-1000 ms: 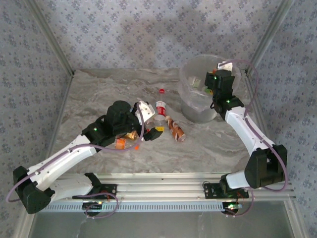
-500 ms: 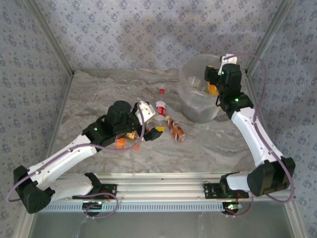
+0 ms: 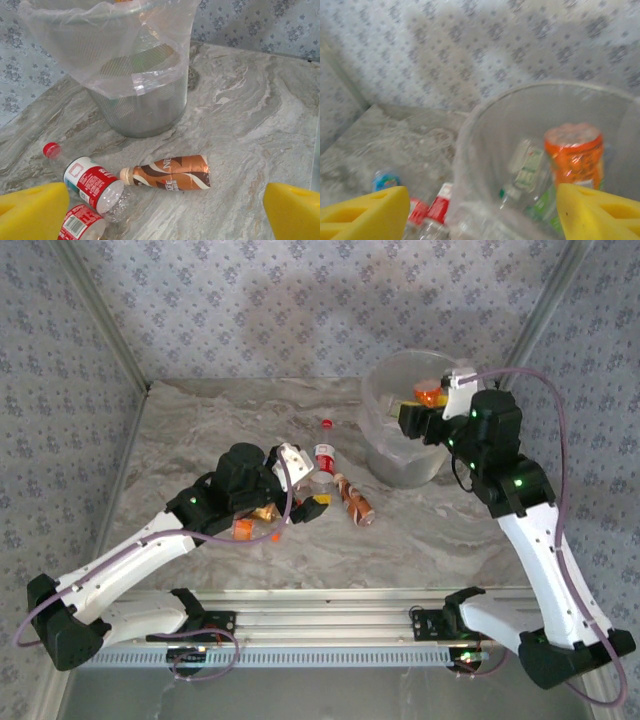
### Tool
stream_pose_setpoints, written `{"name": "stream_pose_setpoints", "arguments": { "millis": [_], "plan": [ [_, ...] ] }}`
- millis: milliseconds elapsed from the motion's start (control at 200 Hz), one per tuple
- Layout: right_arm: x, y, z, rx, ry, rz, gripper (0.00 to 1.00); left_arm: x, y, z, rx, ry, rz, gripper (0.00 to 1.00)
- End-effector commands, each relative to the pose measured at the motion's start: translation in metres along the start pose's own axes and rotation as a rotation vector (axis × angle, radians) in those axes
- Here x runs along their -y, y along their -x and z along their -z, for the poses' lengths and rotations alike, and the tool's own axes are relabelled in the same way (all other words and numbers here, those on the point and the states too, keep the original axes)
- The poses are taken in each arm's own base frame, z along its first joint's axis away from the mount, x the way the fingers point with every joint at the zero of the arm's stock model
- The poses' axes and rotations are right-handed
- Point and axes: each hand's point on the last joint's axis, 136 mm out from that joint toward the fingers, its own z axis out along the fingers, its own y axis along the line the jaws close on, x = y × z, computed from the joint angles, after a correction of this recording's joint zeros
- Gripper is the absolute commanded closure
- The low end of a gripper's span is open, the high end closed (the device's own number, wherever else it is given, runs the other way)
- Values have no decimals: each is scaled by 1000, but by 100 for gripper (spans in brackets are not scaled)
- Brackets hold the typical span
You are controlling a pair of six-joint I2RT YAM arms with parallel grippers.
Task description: Put the plastic bottles in the bin
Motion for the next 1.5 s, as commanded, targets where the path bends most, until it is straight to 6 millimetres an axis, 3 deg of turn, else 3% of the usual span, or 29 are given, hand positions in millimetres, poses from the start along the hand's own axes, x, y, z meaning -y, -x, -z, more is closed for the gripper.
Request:
{"name": "stream_pose_setpoints", "arguments": {
  "millis": [0,240,255,300,660,884,1054,1294,1494],
  "plan": [
    [-22,-45,13,-164,107,-44,21,-3,11,13,27,32,-38,0],
    [-41,-106,15,-311,130,-31,23,-2,-1,17,-62,15,-116,0],
    [-40,-120,12,-344,122,-31,23,-2,-1,18,-63,16,-116,0],
    [-41,-134,8,-374,116,-33,24,-2,-3,17,-67,16,-117,0],
    [-53,-224,-23,-540,41,34,21,-5,-5,13,-75,31,-111,0],
    [-60,-265,-51,-687,38,91,20,-7,-5,14,-76,40,-113,0],
    [-62,-283,-78,-728,12,140,20,-5,-5,12,-74,33,-107,0],
    [-47,-320,-91,-799,-55,190,20,-1,-6,10,-78,11,-101,0],
    [-38,-337,-99,-822,-102,217,19,0,-6,8,-78,0,-95,0]
  ]
}}
